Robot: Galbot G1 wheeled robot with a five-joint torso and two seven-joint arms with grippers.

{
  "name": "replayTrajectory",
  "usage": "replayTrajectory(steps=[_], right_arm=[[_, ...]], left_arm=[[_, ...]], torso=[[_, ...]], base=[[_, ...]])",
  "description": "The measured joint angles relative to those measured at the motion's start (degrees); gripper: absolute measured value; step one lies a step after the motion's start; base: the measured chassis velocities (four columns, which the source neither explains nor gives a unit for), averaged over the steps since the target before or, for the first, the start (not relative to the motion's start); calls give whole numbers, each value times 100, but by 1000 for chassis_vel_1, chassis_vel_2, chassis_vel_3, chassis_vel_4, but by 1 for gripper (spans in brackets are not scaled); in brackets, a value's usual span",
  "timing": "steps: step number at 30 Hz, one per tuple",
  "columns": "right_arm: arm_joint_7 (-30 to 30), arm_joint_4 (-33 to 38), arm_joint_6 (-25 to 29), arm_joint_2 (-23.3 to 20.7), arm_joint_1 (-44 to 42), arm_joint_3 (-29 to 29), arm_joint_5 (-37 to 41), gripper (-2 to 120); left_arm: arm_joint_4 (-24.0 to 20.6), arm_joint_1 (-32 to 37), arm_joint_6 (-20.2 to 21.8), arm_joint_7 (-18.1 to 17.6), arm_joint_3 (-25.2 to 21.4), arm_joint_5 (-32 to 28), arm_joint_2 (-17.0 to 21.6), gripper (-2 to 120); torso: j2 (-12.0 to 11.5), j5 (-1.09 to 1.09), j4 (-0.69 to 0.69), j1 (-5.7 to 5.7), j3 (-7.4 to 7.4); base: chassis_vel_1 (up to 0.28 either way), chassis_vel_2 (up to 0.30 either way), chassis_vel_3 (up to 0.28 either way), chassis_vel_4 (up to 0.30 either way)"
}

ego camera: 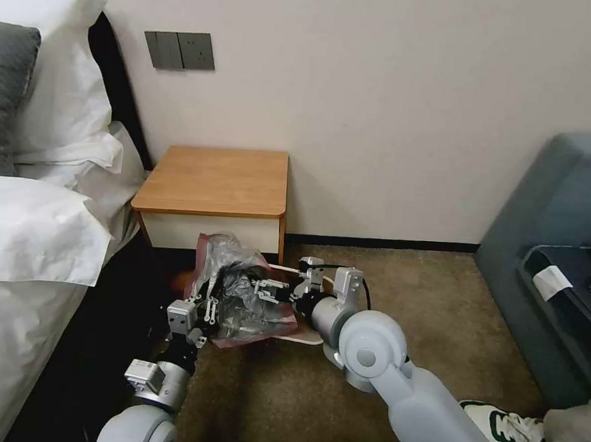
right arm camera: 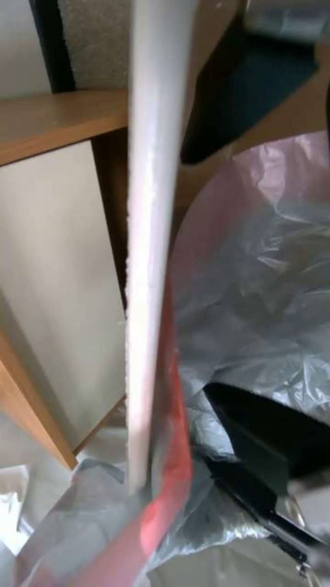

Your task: Pick up the garbage bag from the table and place it over the trash can.

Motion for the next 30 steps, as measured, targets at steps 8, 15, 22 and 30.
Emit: replayTrajectory(steps=[8, 15, 22, 30], right_arm=[[-75, 11, 43, 25, -29, -46, -62, 62], [-142, 42, 75, 19, -30, -53, -129, 36], [-200, 75, 111, 22, -63, -59, -229, 8], [-242, 117, 143, 42, -104, -85, -300, 0]], left_arm=[[7, -14, 0, 4, 13, -1, -36, 8], [43, -31, 7, -1, 14, 4, -53, 8], [90, -94, 33, -30, 16, 9, -68, 8], [102, -105, 56, -59, 21, 29, -84, 8]], torso=[[0, 0, 0, 0, 0], [0, 0, 0, 0, 0], [0, 0, 0, 0, 0], [0, 0, 0, 0, 0]], base=[[0, 0, 0, 0], [0, 0, 0, 0], [0, 0, 0, 0], [0, 0, 0, 0]])
